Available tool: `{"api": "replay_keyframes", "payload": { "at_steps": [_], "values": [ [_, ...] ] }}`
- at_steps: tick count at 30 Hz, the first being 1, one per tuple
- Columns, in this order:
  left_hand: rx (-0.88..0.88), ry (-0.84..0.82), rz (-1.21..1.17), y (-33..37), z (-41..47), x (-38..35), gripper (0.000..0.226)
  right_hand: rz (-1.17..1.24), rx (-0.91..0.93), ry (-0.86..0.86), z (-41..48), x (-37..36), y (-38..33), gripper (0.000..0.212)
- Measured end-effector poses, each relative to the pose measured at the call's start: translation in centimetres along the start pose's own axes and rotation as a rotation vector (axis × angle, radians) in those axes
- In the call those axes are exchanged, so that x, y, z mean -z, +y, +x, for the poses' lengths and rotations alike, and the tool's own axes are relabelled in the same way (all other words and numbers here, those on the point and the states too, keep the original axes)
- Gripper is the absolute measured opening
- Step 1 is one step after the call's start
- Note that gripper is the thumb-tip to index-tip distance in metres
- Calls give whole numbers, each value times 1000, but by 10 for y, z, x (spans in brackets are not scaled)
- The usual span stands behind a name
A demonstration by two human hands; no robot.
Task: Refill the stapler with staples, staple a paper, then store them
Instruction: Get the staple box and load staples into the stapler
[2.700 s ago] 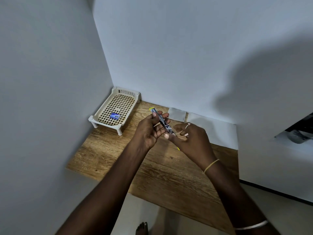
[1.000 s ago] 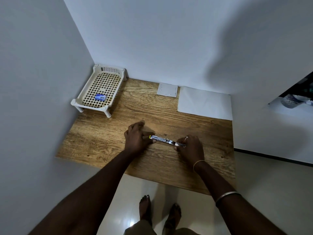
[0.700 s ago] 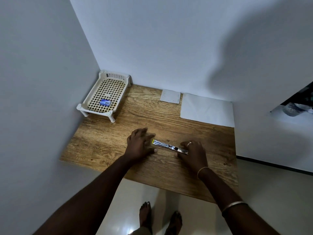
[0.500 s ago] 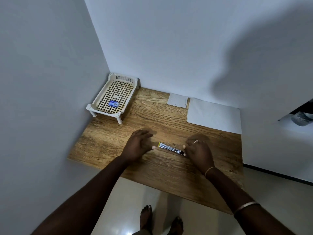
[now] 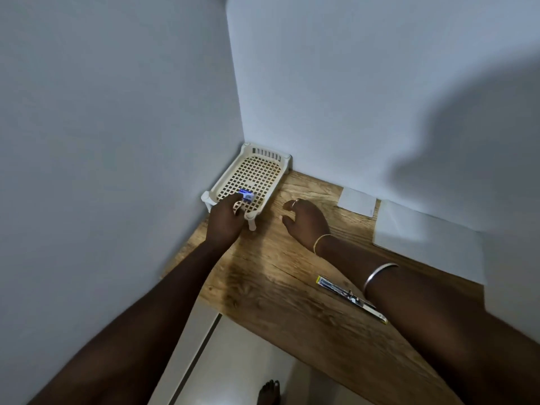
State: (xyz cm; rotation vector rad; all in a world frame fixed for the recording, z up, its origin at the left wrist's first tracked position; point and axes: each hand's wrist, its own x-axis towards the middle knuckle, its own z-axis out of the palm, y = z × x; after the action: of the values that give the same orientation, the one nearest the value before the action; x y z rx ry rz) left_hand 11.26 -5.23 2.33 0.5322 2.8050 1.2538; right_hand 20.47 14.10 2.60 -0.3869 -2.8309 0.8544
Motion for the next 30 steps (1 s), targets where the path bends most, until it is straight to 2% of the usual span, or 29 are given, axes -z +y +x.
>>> {"api": "replay_keyframes", "payload": {
  "at_steps": [6,11,20,23,27,30],
  "values": [
    [33,-52,25,-9,41,4,45,-11,-9,21,52,-33,-25,32],
    [51,-119,104,-17,65,-2,33,27,-8,76,81,-59,-32,34],
    [133,-193,110,-14,82,-15,15,-83,-21,22,108,-83,-34,35],
    [201,-201,16,-16,83,-17,25,-37,-24,36,107,-87,-32,38],
    [281,-157,-153,-7,78,-9,27,65,-40,109,98,-79,-28,39],
    [281,-137,-222,6,62,-2,49,239,-61,151,80,-63,-24,44]
  ]
}}
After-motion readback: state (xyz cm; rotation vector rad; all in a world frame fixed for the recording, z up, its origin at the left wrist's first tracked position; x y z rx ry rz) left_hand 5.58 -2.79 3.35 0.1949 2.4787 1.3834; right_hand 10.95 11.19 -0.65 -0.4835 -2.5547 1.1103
